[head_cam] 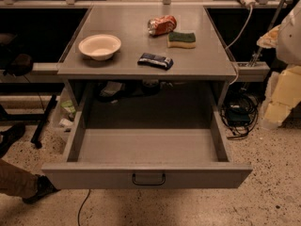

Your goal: Place sponge into top drawer

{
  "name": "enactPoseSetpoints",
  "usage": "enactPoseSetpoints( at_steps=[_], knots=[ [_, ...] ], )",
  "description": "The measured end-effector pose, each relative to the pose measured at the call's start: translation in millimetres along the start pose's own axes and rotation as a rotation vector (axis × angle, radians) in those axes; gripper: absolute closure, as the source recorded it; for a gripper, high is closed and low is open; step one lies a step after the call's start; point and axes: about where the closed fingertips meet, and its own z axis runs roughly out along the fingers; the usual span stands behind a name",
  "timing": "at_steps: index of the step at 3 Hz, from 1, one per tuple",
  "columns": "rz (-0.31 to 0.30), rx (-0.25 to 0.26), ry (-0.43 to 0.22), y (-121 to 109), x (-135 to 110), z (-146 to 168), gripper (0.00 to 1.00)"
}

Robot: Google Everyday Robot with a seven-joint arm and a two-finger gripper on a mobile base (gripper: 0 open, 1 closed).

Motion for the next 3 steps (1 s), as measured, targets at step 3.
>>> enactPoseSetpoints(
  at_steps=[3],
  knots=[
    [0.158,-0.007,-0.045,-36.3,-16.9,31.7,0.0]
  ],
)
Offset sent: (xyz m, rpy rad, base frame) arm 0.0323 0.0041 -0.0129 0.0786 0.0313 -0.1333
